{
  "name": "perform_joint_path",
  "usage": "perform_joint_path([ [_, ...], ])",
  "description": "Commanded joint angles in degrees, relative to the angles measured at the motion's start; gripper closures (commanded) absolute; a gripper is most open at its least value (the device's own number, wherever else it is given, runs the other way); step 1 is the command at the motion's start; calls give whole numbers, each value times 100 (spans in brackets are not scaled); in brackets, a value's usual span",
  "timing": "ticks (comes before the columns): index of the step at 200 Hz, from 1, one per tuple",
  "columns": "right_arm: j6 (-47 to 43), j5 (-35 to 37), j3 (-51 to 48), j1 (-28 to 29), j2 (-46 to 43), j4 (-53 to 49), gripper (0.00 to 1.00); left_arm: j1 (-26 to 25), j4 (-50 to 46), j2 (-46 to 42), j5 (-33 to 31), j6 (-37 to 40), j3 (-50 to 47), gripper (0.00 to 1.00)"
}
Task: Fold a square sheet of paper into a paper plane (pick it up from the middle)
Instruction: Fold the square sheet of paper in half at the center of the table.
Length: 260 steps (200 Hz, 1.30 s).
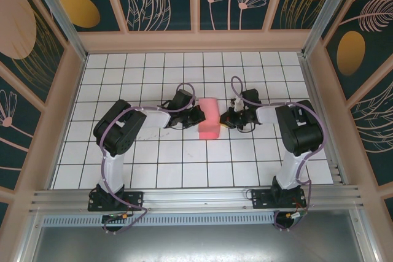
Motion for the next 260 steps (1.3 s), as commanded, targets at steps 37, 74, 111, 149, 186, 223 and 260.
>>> perform_joint_path([
  [37, 63, -331, -34, 76, -623, 172, 100, -25, -440, 299, -95, 132, -147, 100],
  [74, 141, -311, -358, 169, -486, 431, 100, -25, -434, 319, -69, 144, -131, 100],
  [111, 35, -230, -754, 171, -151, 624, 100, -28, -421, 329, -60, 143, -131, 100],
  [149, 10, -104, -743, 166, -312, 466, 100, -29, -430, 319, -69, 146, -140, 100],
  [186, 91, -513, -677, 209, -805, 610, 100, -31, -435, 315, -65, 147, -131, 100],
  [223, 122, -539, -903, 263, -785, 750, 100, -29, -416, 321, -47, 152, -131, 100],
  [260, 114, -295, -1164, 341, -481, 747, 100, -25, -425, 326, -33, 169, -131, 100],
])
